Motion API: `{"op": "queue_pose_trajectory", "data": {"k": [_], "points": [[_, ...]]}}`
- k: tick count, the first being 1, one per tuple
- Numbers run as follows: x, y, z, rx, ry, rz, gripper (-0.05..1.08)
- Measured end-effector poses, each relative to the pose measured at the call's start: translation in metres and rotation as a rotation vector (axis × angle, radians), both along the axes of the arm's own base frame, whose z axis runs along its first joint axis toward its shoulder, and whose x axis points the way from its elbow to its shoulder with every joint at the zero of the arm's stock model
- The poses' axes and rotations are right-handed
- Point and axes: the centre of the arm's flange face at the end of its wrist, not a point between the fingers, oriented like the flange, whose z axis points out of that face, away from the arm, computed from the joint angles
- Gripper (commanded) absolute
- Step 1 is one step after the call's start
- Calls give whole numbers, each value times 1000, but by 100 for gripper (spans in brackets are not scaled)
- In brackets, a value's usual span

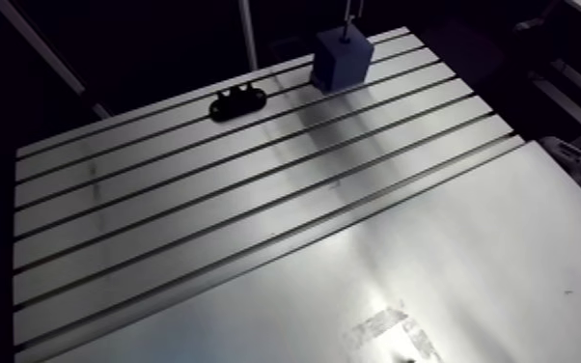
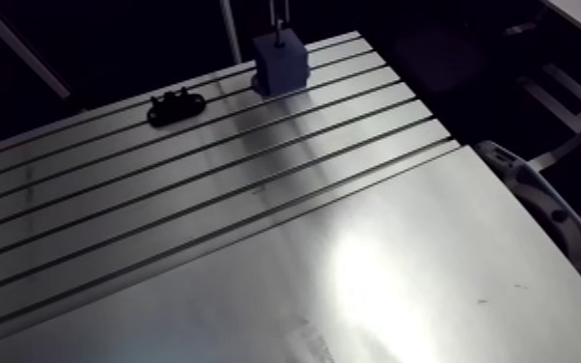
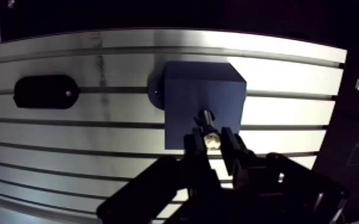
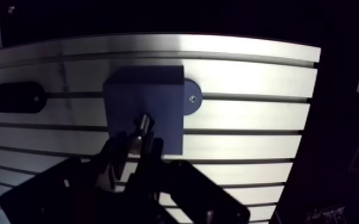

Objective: Pick up the M10 bolt and insert it into the hex recess until seated.

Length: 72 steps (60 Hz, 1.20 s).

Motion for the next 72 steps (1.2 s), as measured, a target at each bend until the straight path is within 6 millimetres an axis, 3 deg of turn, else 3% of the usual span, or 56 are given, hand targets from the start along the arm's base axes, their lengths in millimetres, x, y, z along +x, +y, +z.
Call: {"op": "queue_pose_trajectory", "data": {"k": [72], "points": [[2,4,-3,-7,-9,-7,97]]}}
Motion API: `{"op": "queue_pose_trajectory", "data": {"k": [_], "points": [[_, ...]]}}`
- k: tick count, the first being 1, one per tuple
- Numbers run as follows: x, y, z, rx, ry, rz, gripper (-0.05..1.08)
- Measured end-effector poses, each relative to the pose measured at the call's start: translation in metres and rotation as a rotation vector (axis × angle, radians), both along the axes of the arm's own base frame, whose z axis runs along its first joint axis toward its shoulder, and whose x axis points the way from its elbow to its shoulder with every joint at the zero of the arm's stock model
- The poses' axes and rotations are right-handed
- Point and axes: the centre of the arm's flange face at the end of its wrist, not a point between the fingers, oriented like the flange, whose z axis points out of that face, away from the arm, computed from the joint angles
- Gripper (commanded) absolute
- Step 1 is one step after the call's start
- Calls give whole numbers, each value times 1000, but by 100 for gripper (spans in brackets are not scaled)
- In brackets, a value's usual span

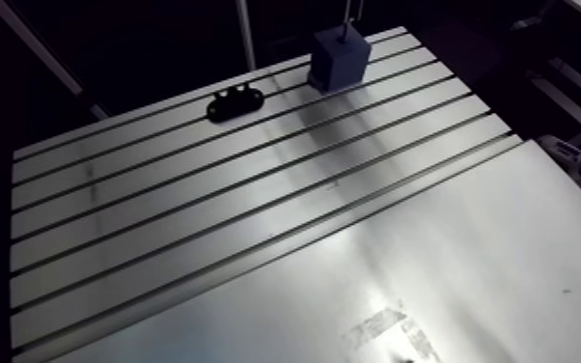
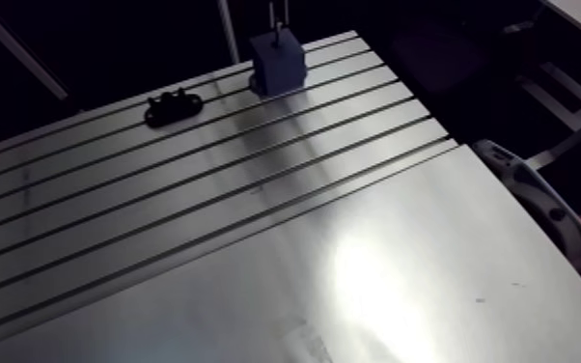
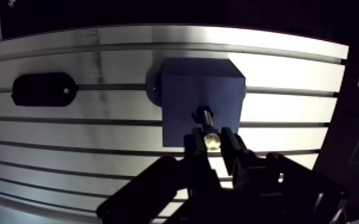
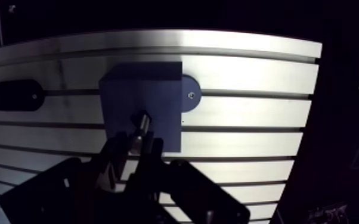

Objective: Pick up the M10 bolt and insert it into the hex recess until seated.

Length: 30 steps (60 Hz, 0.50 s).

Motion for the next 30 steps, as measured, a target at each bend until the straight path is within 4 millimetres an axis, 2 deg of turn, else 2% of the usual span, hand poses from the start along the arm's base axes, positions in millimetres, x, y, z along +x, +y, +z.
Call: {"op": "queue_pose_trajectory", "data": {"k": [30], "points": [[1,-1,-2,-5,-1,-1,97]]}}
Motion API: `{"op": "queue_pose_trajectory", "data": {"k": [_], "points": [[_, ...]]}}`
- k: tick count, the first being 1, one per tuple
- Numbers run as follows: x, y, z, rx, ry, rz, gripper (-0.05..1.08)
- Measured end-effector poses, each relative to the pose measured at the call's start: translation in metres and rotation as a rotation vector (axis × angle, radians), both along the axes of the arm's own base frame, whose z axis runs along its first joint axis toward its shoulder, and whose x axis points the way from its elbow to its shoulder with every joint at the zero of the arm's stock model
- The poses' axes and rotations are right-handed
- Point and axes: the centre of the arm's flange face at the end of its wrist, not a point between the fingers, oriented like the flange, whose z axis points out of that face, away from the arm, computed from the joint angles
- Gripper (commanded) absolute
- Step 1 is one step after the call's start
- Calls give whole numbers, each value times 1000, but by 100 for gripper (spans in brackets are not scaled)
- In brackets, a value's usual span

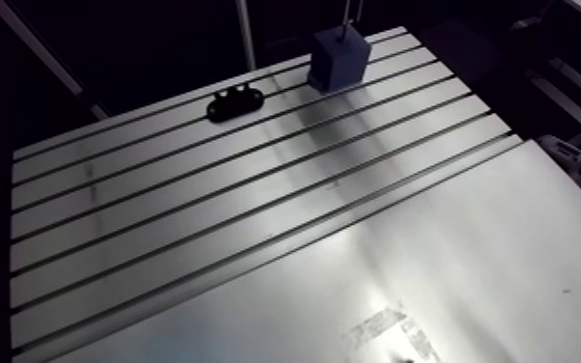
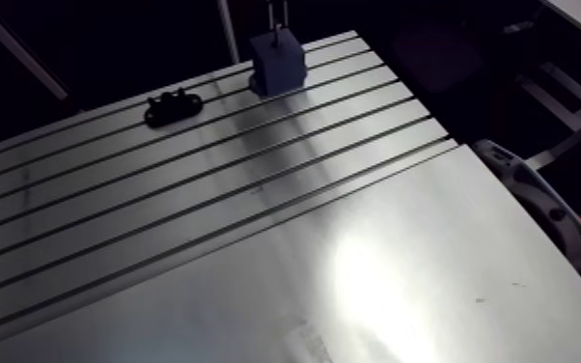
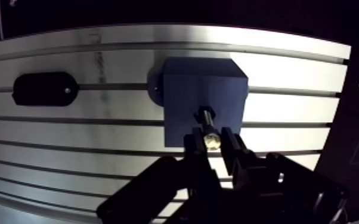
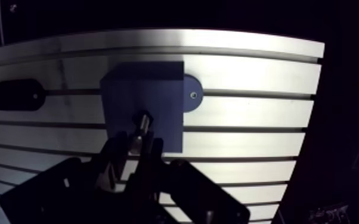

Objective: Pick up the M10 bolt and insert it into the hex recess until seated.

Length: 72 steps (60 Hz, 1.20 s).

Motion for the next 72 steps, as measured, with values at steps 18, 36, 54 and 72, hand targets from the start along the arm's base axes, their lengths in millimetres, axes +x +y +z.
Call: {"op": "queue_pose_trajectory", "data": {"k": [18,36,54,72], "points": [[-1,0,1,-1,4,0,97],[-1,0,2,0,6,0,97],[-1,0,1,-1,5,0,97],[-2,0,-1,-2,3,0,97]]}}
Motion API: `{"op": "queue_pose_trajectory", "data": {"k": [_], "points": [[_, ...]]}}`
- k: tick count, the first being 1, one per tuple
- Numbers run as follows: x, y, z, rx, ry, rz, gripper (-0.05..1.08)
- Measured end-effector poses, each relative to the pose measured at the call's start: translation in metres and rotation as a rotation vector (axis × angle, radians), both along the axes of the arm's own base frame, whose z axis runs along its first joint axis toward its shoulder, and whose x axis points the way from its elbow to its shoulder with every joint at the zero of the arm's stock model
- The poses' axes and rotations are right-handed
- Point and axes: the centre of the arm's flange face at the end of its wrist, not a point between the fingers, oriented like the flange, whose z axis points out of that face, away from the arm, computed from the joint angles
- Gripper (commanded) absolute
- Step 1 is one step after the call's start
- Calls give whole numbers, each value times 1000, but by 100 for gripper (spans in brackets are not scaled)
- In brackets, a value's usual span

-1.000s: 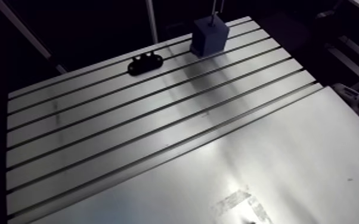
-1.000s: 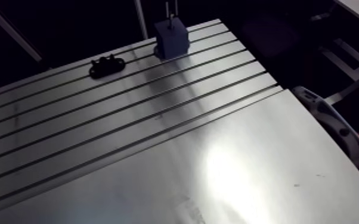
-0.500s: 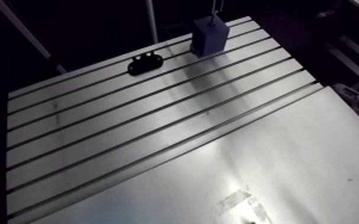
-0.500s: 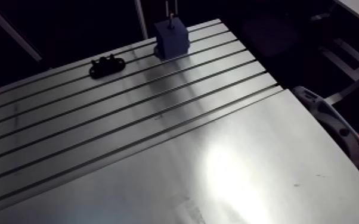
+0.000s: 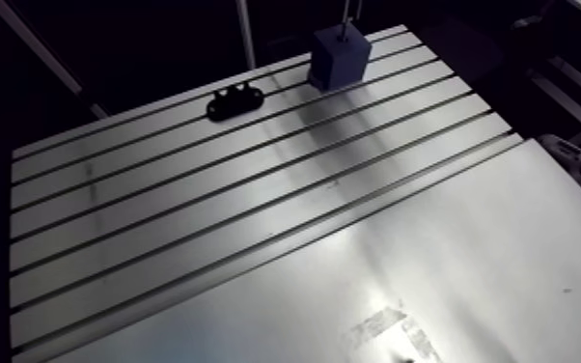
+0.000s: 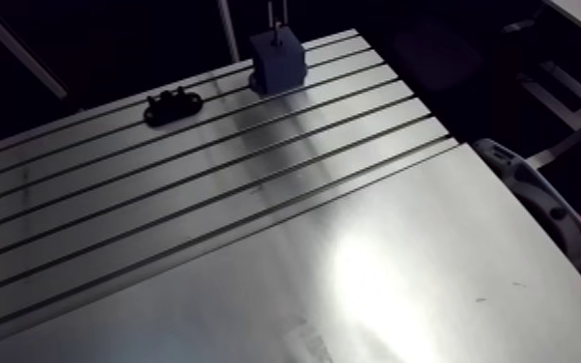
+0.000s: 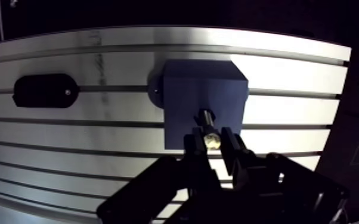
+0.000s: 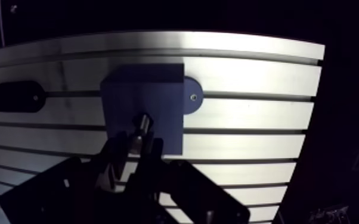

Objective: Pick up the M10 bolt and insert it into the hex recess until seated.

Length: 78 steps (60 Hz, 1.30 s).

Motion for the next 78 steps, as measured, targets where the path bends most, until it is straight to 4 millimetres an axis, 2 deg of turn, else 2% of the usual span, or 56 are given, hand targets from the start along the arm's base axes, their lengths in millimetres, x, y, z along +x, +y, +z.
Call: {"op": "queue_pose_trajectory", "data": {"k": [78], "points": [[-2,-2,-11,-8,-12,2,97]]}}
